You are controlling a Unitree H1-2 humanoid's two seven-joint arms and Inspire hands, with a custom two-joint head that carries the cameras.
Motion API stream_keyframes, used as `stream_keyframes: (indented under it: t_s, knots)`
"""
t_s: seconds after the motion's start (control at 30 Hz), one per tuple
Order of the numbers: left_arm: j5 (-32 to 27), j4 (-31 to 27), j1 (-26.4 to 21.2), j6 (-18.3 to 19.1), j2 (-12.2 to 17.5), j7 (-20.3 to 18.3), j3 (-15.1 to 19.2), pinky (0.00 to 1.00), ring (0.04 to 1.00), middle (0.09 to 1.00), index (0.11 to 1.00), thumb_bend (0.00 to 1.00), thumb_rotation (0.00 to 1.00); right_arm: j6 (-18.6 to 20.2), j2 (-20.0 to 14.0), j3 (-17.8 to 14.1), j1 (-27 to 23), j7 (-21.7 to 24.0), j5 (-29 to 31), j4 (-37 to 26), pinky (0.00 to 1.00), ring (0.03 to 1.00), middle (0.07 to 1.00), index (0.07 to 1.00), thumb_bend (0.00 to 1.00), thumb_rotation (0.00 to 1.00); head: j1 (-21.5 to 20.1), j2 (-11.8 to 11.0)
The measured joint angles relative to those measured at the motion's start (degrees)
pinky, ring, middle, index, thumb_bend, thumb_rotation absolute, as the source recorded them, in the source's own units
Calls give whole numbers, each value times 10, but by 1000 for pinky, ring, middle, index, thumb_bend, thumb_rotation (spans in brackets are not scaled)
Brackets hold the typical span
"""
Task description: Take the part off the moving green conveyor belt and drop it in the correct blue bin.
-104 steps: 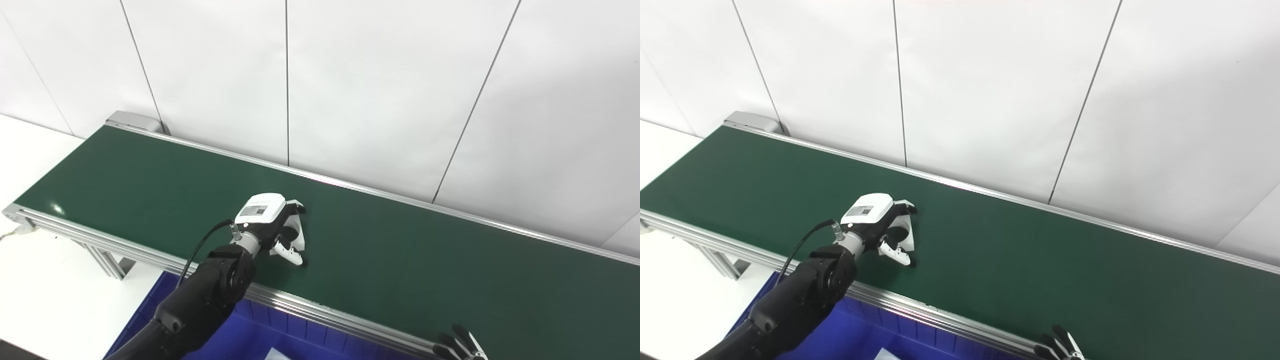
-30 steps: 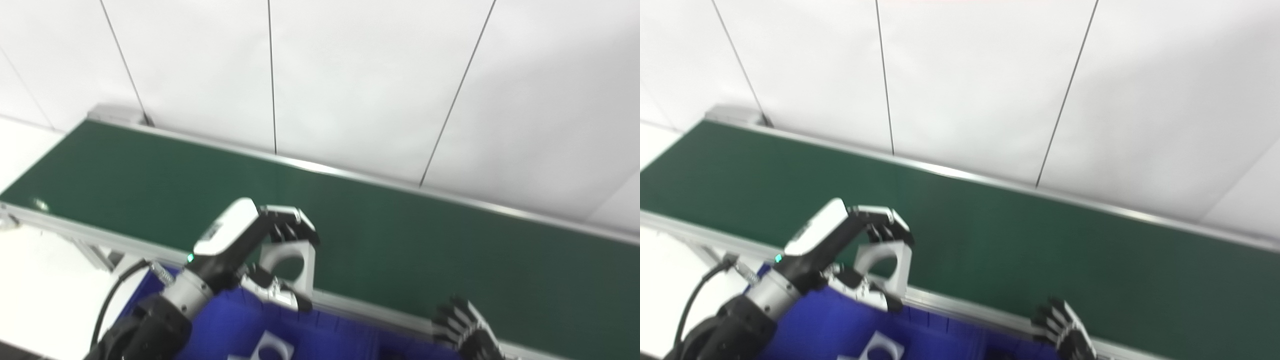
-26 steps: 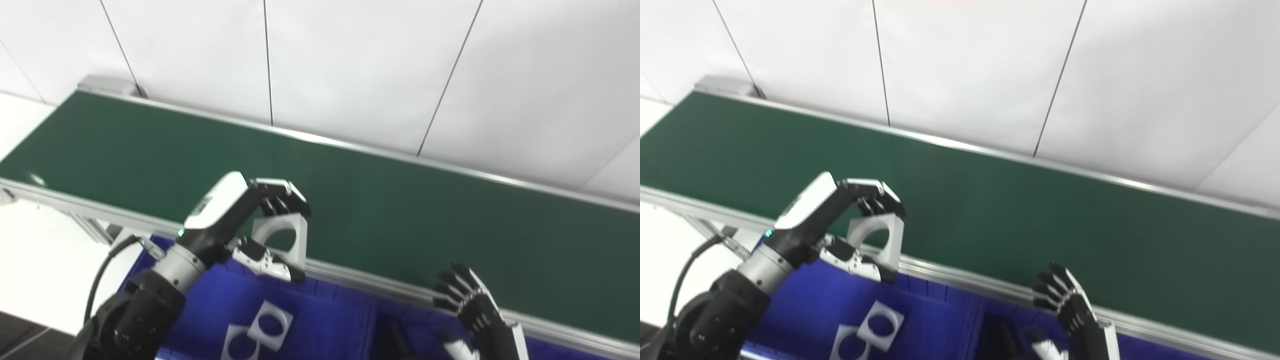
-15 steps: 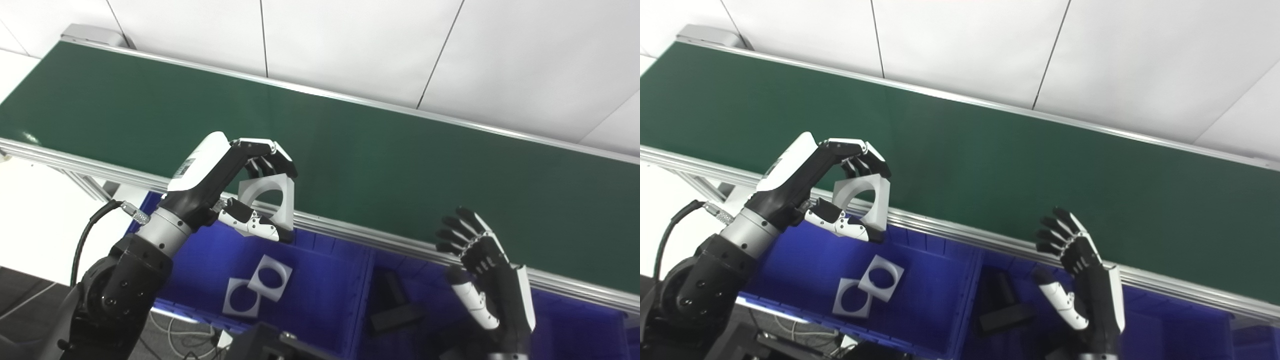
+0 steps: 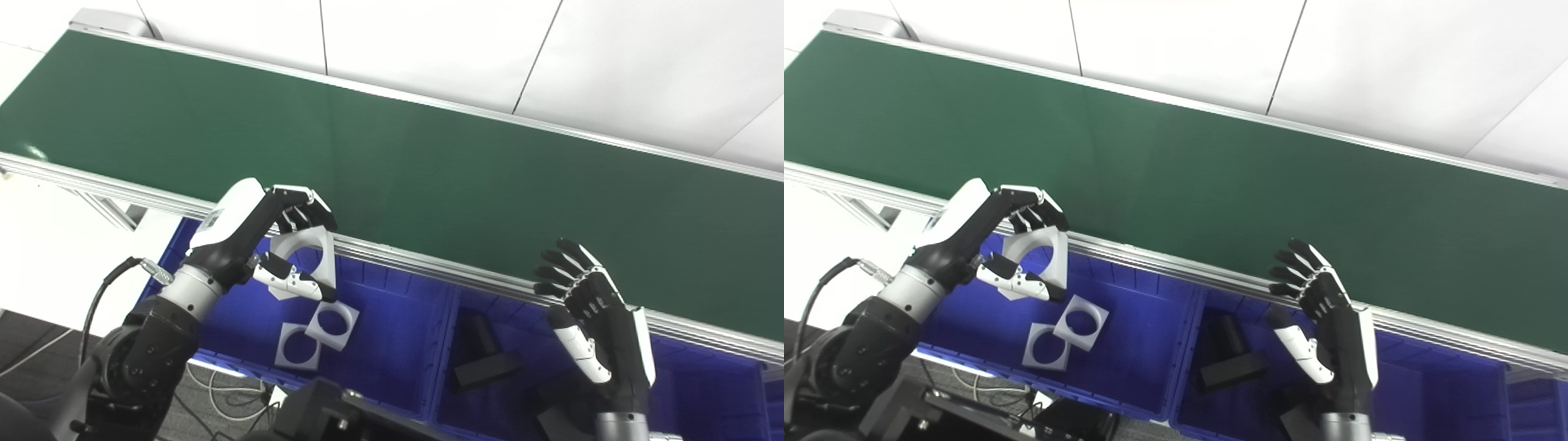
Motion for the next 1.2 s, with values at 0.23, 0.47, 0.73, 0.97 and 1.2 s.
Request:
stream_keyframes:
  t_s: [0.23, 0.47, 0.73, 0.97, 1.2]
  knots:
    - [29, 55, 10, -26, -8, 27, -10, 342, 418, 505, 536, 473, 0, 0, 0, -1, 0, 0, 2, 0, 625, 726, 782, 834, 699, 570, -3, -4]
    - [43, 154, 12, -83, -17, 73, -30, 325, 423, 508, 538, 472, 0, 0, 0, -2, 1, 0, 7, 0, 633, 729, 782, 837, 694, 566, -4, -6]
    - [53, 212, 5, -107, -18, 108, -40, 326, 424, 496, 540, 472, 0, 0, 0, -2, 2, 0, 12, 0, 634, 729, 781, 840, 680, 567, -5, -6]
    - [53, 247, -3, -115, -19, 136, -39, 321, 413, 494, 546, 471, 0, 0, 0, -2, 2, 0, 12, -9, 631, 726, 780, 839, 682, 570, -6, -6]
    - [51, 248, -3, -116, -20, 144, -39, 322, 421, 502, 545, 472, 0, 0, 0, -2, 3, 0, 11, -10, 625, 723, 780, 838, 684, 573, -6, -9]
